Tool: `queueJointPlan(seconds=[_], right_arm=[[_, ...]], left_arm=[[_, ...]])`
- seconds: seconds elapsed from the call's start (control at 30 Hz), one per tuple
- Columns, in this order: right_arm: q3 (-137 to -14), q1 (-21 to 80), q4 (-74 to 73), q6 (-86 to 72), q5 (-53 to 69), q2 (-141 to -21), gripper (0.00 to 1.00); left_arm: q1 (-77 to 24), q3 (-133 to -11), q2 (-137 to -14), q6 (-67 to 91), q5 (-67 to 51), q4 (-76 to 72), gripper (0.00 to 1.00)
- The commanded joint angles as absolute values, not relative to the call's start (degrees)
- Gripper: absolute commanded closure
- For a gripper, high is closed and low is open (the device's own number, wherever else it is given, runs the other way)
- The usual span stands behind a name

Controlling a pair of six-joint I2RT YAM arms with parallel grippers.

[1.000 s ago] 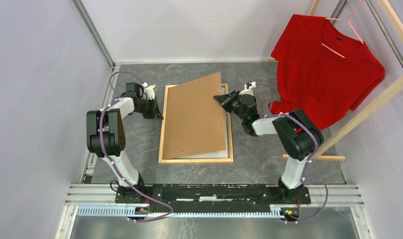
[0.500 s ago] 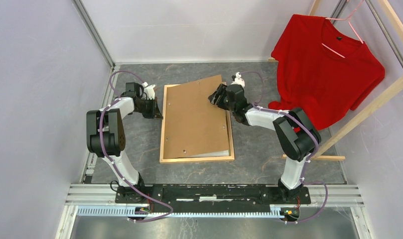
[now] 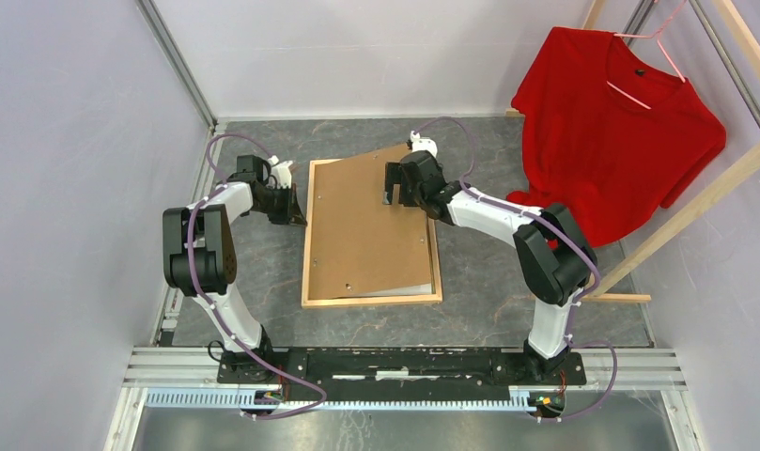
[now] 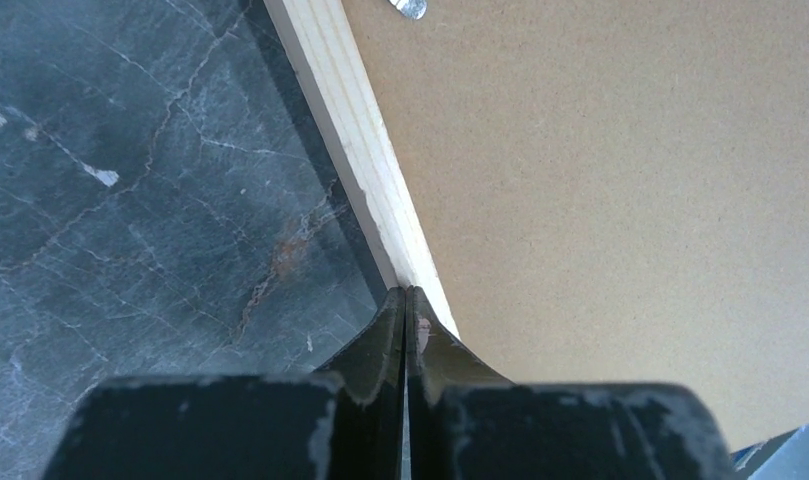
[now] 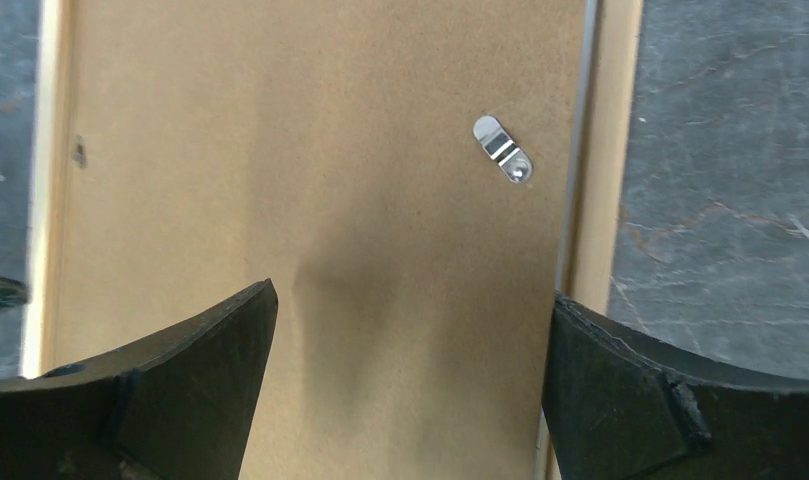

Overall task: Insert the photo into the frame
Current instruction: Place the photo frame item in the photo frame.

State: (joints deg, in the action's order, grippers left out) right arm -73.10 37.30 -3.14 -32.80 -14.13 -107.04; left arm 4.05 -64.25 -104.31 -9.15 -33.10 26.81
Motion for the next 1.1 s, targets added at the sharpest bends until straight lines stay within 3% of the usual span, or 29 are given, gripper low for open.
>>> queueJointPlan(seconds=[0.0,0.23,0.43,0.57,0.67,0.87,1.07], right_arm=[[-76.9,38.5,-8.5,-27.9,-19.9,-107.0,0.02],[-77.3,39.1,-8.9,-25.3,-22.1,-106.3,0.02],[-78.1,39.2,-8.4,-23.6,-21.7,-104.7,0.02],[-78.4,39.7,-7.1,-21.3,-29.1,-101.2,0.02],[-76.0,38.2,-7.7,-23.1,-29.6,-98.5,0.02],[-57.6,38.8,17.8,-26.9,-0.7,-90.5,0.03],[-57.0,46.6,22.3,-32.0,8.4,-96.2,0.36]], left_arm=[[4.4,-66.2,-104.1,-12.4,-33.0,29.4,0.92],[4.6,-66.4,-103.3,-12.6,-32.4,29.9,0.8],[4.9,-67.8,-102.3,-13.8,-30.5,31.6,0.43],[6.1,-68.7,-100.4,-14.9,-30.7,31.5,0.33],[7.1,-69.5,-99.9,-16.7,-32.2,32.5,0.32],[7.1,-67.8,-102.5,-18.7,-36.4,36.6,0.46],[7.0,-66.6,-104.7,-19.3,-39.7,39.4,0.58]])
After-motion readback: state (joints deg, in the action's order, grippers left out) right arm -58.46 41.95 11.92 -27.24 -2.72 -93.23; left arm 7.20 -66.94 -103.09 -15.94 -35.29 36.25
